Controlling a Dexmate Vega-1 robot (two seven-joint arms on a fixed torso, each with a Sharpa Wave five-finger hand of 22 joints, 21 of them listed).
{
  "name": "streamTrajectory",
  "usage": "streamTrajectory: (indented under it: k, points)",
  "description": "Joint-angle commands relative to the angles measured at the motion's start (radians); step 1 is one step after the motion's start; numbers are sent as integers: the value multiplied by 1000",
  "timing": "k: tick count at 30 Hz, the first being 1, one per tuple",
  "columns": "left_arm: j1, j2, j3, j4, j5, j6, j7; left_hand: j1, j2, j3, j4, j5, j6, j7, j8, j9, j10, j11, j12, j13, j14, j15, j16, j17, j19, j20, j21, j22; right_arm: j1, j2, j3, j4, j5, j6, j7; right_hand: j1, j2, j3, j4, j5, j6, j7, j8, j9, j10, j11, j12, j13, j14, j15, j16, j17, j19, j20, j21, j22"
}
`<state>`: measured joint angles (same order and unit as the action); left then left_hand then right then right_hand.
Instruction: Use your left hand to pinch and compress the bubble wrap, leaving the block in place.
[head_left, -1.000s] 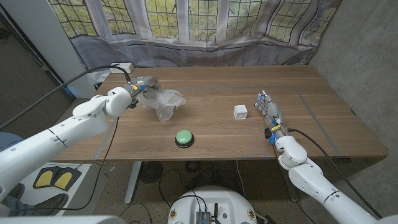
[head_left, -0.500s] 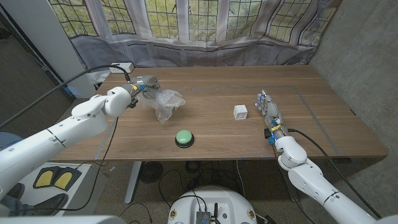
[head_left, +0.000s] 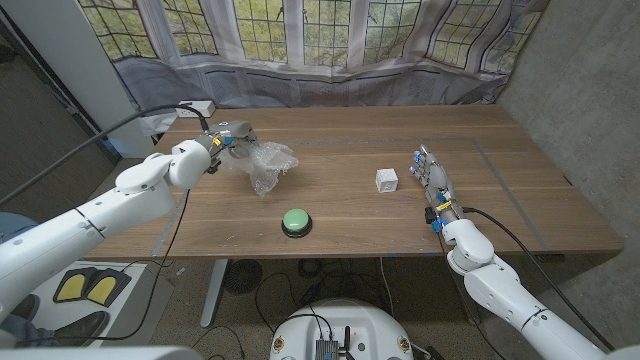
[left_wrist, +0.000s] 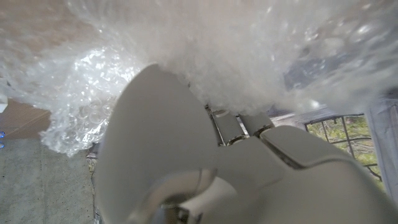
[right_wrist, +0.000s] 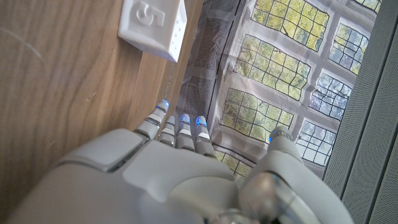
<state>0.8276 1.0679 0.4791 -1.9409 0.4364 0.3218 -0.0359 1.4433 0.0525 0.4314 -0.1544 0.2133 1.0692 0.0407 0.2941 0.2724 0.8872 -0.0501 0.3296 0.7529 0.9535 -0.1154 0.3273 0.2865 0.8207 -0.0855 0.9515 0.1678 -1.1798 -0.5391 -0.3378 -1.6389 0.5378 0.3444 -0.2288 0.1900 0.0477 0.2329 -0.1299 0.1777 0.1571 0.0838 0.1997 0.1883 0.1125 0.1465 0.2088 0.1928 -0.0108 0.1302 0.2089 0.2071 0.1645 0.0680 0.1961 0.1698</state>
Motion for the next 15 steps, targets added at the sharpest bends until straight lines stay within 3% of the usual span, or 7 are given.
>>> streamTrajectory:
  k: [1, 3, 11, 15]
  points:
    - [-10, -5, 13, 1, 22, 13, -13, -36, 36, 20, 13, 10, -74, -9, -40, -6, 10, -12, -39, -38, -27, -10, -21, -3, -47, 37, -19, 0, -4, 3, 1, 3, 4, 2, 0, 3, 6, 0, -1, 2, 7, 0, -4, 3, 6, 2, -2, 6, 6, 5, -2, 1, -1, 4, 0, 5]
    - [-13, -3, 16, -2, 29, 20, -21, -57, 37, 26, 11, 12, -113, -19, -63, -10, -15, 1, -67, -59, -57, 5, -39, -10, -81, 56, -32, 2, -4, 4, 0, 6, 4, 4, 1, 3, 6, 0, -1, 2, 7, -1, -4, 3, 6, 2, -2, 6, 6, 5, -2, 1, -1, 4, 0, 5]
    - [-3, 6, 4, -14, 29, 46, -23, -99, 32, 39, 9, 15, -220, -9, -105, -18, -64, 15, -112, -96, -99, 24, -66, -20, -98, 68, -43, 0, -2, 7, -1, 16, 10, 12, 10, 3, 6, 0, -1, 3, 8, -1, -3, 3, 7, 2, -2, 6, 6, 4, -2, 1, -1, 4, 0, 5]
    - [4, 15, -7, -22, 23, 61, -23, -115, 35, 45, 10, 17, -256, -9, -110, -20, -88, 20, -126, -110, -122, 32, -76, -20, -112, 74, -52, 0, 1, 8, -2, 21, 12, 13, 15, 4, 6, 0, -2, 3, 7, -1, -4, 3, 7, 3, -2, 6, 6, 4, -2, 1, -1, 4, 0, 5]
